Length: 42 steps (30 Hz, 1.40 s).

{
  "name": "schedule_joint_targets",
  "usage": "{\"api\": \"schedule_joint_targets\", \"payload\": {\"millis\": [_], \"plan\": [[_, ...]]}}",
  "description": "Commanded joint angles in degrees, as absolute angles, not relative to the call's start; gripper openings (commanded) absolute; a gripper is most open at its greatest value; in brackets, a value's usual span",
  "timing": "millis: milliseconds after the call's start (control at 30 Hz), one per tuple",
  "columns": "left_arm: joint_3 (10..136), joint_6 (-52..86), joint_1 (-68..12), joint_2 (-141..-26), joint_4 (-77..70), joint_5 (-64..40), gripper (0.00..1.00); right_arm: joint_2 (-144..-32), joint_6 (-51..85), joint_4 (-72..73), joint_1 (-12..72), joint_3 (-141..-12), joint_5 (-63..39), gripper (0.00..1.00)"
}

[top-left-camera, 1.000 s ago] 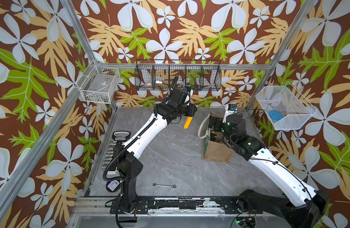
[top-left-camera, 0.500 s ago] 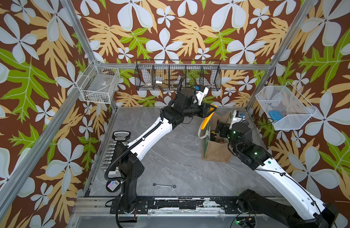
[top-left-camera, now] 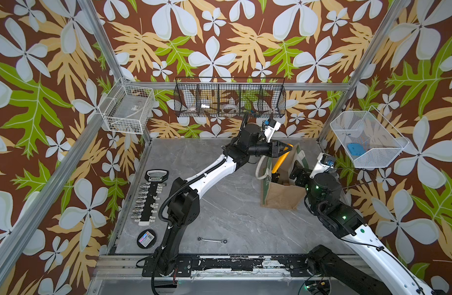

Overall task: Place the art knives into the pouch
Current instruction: Place the utility knife in the pouch, then reset both arms

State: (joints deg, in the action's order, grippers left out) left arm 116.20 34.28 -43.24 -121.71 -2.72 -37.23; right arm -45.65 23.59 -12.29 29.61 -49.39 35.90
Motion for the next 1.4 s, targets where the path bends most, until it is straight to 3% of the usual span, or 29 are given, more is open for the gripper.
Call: {"api": "schedule_joint_targets", "payload": {"millis": [0, 133, 200, 400, 433, 467, 667, 867, 1200, 1367], "plan": [[117.9, 34.8, -43.3, -123.0, -4.0, -38.6, 0.23, -46.0, 23.5, -12.1, 29.7, -49.5, 36.6, 0.95], [119.4, 32.4, -43.3, -124.1, -0.5, -38.1, 0.28, -46.4, 23.4, -12.4, 29.6, -49.6, 36.1, 0.97], [119.2, 31.8, -43.3, -124.0, 0.0, -38.2, 0.37, -46.5, 23.4, -12.5, 29.6, -49.6, 36.1, 0.98], [117.5, 29.5, -43.3, -122.6, 0.8, -37.7, 0.75, -46.5, 24.0, -13.1, 29.6, -50.0, 36.3, 1.00], [117.5, 29.0, -43.3, -122.5, 1.2, -37.5, 0.97, -46.5, 24.1, -13.3, 29.7, -50.1, 36.2, 1.00], [117.7, 28.6, -43.3, -122.4, 1.8, -37.2, 1.00, -46.5, 24.1, -13.4, 29.7, -50.0, 36.1, 1.00], [117.9, 21.7, -42.6, -117.9, 10.2, -27.1, 1.00, -46.1, 22.6, -13.0, 29.7, -49.5, 37.1, 1.00], [99.2, 23.9, -36.0, -102.4, 2.2, -18.3, 1.00, -44.7, 15.4, -6.0, 27.5, -46.0, 43.1, 0.99], [67.9, 19.7, -27.3, -78.2, -1.3, 8.0, 1.00, -44.0, 23.0, -11.5, 9.5, -47.2, 31.5, 1.00], [58.1, 23.0, -21.5, -73.6, -2.2, 6.2, 1.00, -47.0, 27.0, -12.2, -1.6, -45.1, 20.4, 1.00]]}}
